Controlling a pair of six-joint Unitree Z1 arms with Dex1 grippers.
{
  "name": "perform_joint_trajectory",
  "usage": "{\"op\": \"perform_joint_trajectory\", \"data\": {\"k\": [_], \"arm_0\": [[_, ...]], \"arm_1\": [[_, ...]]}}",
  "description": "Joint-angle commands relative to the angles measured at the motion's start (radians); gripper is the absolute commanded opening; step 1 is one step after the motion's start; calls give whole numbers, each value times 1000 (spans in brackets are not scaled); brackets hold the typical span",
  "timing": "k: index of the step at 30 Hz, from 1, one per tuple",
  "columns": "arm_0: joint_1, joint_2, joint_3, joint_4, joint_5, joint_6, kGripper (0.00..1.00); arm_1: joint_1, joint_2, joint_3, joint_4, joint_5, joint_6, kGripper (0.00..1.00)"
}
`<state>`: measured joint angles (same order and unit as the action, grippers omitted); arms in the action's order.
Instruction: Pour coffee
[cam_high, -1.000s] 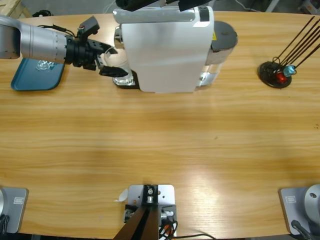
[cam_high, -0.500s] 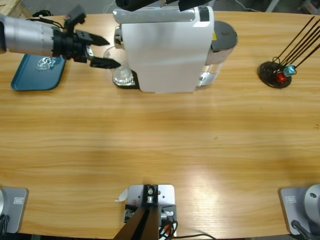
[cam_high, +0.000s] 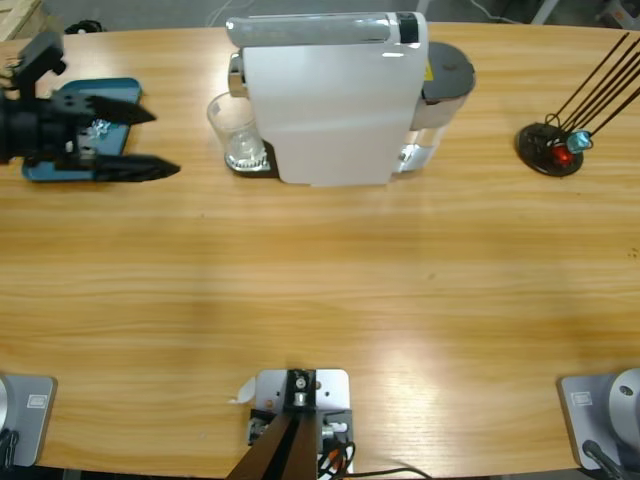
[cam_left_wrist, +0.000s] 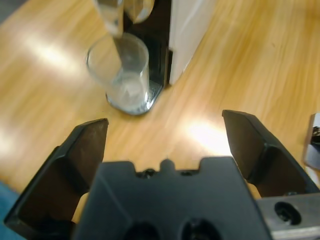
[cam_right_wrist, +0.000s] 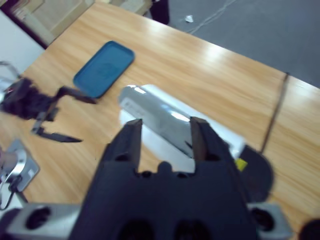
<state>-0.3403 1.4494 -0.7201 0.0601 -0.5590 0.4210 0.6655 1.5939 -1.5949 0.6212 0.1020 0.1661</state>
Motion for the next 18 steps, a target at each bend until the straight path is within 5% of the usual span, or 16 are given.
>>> {"op": "perform_joint_trajectory", "data": {"k": [1, 9, 18], "arm_0": [[-88, -120, -27, 339, 254, -201, 1000], [-88, -106, -88, 510, 360, -279, 1000], [-88, -46, -91, 506, 355, -282, 1000]], "arm_1": [[-74, 186, -263, 335, -34, 113, 0], [-77, 431, -684, 768, -17, 128, 0], [-93, 475, -703, 802, 7, 127, 0]]}}
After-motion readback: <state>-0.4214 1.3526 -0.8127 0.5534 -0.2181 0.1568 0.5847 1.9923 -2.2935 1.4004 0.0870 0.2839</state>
